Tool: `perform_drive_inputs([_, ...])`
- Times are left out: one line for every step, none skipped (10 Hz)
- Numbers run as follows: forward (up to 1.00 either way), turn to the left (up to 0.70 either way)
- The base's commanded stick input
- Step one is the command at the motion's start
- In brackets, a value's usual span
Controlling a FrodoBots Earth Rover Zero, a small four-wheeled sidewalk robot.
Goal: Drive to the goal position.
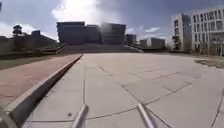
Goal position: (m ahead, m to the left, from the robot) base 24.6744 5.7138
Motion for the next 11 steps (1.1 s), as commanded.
perform_drive_inputs([0.70,0.00])
perform_drive_inputs([0.70,0.00])
perform_drive_inputs([0.70,0.00])
perform_drive_inputs([0.70,0.00])
perform_drive_inputs([0.70,0.00])
perform_drive_inputs([0.70,0.00])
perform_drive_inputs([0.70,0.00])
perform_drive_inputs([0.70,0.00])
perform_drive_inputs([0.70,0.00])
perform_drive_inputs([0.70,0.00])
perform_drive_inputs([0.70,0.31])
